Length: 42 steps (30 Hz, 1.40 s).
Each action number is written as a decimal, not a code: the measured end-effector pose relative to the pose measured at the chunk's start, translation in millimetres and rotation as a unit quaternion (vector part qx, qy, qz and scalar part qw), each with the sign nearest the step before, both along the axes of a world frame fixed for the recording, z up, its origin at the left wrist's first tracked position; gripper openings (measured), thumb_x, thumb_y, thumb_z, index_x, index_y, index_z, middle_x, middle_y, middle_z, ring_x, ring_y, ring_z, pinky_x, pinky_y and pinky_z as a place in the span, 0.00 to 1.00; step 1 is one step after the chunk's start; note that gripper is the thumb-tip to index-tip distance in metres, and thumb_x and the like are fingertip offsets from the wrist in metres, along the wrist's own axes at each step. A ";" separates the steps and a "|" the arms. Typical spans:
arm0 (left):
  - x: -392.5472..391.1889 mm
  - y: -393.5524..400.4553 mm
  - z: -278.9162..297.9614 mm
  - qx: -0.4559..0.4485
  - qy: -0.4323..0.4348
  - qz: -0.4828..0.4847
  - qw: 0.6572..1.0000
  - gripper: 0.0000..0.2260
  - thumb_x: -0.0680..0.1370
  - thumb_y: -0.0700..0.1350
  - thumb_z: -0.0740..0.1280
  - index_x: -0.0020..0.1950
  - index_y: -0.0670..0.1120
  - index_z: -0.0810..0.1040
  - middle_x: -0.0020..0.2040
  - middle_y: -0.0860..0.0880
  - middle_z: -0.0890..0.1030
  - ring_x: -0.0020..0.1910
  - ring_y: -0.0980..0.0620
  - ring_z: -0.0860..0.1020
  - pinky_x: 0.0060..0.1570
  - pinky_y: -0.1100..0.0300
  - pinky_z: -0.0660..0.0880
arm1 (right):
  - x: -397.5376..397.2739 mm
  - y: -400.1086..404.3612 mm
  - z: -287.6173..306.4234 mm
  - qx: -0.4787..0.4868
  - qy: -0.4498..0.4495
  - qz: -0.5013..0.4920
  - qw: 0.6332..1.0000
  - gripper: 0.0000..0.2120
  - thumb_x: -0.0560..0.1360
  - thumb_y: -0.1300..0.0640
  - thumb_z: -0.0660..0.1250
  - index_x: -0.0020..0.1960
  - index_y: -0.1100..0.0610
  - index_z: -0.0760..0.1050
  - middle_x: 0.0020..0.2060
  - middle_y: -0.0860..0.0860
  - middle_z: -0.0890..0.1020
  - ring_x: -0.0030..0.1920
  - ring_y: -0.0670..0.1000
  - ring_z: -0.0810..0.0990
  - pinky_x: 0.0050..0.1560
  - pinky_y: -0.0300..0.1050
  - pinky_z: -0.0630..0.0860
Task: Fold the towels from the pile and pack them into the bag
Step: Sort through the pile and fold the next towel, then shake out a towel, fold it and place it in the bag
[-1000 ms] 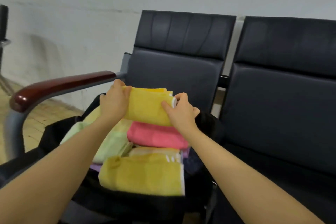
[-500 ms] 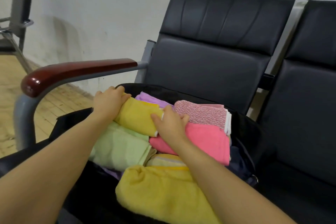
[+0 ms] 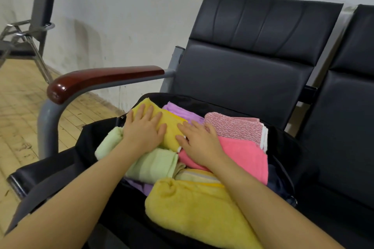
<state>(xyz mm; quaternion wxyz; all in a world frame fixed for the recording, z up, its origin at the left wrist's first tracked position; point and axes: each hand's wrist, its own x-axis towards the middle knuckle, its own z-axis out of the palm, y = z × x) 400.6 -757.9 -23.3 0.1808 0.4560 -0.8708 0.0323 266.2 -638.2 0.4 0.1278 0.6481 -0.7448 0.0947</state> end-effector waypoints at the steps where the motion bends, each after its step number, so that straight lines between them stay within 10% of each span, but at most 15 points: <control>1: -2.4 -2.5 2.4 0.019 -0.016 -0.002 1.000 0.26 0.81 0.61 0.46 0.78 0.56 0.53 0.79 0.50 0.48 0.78 0.48 0.43 0.74 0.46 0.43 | -2.5 0.3 -1.5 0.051 0.005 -0.017 0.999 0.24 0.82 0.43 0.49 0.76 0.47 0.57 0.76 0.46 0.61 0.75 0.48 0.56 0.71 0.51 0.46; 7: -6.7 -2.0 14.7 0.070 -0.071 0.001 0.995 0.26 0.81 0.62 0.46 0.78 0.57 0.51 0.79 0.49 0.44 0.77 0.48 0.41 0.74 0.45 0.40 | -6.1 -4.9 1.0 0.157 -0.026 -0.050 0.986 0.26 0.82 0.40 0.43 0.78 0.45 0.48 0.78 0.45 0.51 0.77 0.50 0.50 0.74 0.57 0.41; 15: -8.0 76.1 56.8 -0.046 -0.002 -0.052 0.998 0.23 0.82 0.55 0.49 0.75 0.49 0.63 0.78 0.47 0.57 0.76 0.46 0.54 0.72 0.50 0.49 | -21.7 77.4 30.1 0.026 -0.103 -0.052 0.993 0.24 0.81 0.44 0.55 0.76 0.43 0.57 0.75 0.43 0.61 0.75 0.45 0.58 0.72 0.49 0.52; 34: -248.7 553.7 52.0 0.068 0.044 -0.466 0.881 0.20 0.82 0.49 0.56 0.74 0.48 0.66 0.75 0.50 0.63 0.74 0.51 0.60 0.71 0.55 0.56 | -176.9 605.5 17.3 -0.077 -0.109 -0.394 0.909 0.17 0.80 0.51 0.59 0.67 0.53 0.73 0.61 0.50 0.79 0.59 0.54 0.77 0.57 0.48 0.73; 42: -350.6 736.2 11.8 0.167 -0.006 -0.565 0.808 0.18 0.81 0.46 0.57 0.71 0.46 0.71 0.71 0.47 0.71 0.69 0.45 0.68 0.64 0.53 0.65 | -236.8 796.4 -29.9 0.011 -0.075 -0.559 0.825 0.22 0.80 0.43 0.55 0.70 0.50 0.68 0.68 0.49 0.72 0.68 0.53 0.69 0.65 0.47 0.60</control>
